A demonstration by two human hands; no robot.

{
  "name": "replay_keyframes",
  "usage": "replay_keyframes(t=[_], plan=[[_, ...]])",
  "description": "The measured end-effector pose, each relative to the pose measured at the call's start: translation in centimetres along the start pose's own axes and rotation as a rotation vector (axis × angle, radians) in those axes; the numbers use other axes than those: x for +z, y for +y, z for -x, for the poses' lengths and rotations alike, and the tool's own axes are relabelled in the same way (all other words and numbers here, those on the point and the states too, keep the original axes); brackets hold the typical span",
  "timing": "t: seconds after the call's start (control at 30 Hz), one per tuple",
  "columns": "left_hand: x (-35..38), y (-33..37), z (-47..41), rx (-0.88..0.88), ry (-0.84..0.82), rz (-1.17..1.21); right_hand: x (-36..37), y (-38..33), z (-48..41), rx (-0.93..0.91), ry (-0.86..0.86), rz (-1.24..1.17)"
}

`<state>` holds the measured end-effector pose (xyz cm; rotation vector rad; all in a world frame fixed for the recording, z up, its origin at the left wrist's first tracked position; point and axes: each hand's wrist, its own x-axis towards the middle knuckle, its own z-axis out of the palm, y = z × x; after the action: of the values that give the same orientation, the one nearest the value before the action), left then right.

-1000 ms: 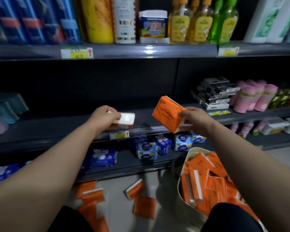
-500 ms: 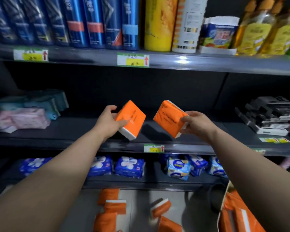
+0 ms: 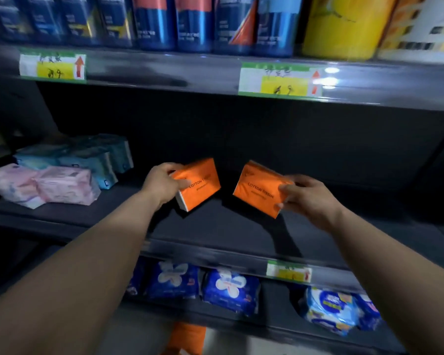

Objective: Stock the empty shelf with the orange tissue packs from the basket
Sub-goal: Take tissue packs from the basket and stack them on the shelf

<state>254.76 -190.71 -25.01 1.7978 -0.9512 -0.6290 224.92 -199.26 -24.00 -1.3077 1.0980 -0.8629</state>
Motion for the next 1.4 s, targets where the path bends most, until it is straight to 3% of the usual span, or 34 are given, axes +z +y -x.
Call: replay_keyframes(t=[0.37, 0.77, 1.03, 1.2, 1.4], plan=[[1.0, -4.1, -12.3, 0.069, 0.037, -0.137, 5.0, 2.5, -10.8, 0.019, 0.054, -0.043], [2.9, -5.6, -19.7, 0.264, 0.139, -0.323, 6.5, 3.0, -15.1, -0.076, 0.05, -0.116], [3.4, -5.6, -21.0, 0.292, 0.164, -0.425, 8.0, 3.4, -15.8, -0.075, -0.014, -0.144], [1.7, -6.5, -19.6, 0.263, 0.164, -0.289, 10.7, 3.6, -15.4, -0.089, -0.038, -0.108], [-1.6, -8.3, -16.7, 0.254, 0.231, -0.317, 16.3, 3.8, -15.9, -0.146, 0.038, -0.082]])
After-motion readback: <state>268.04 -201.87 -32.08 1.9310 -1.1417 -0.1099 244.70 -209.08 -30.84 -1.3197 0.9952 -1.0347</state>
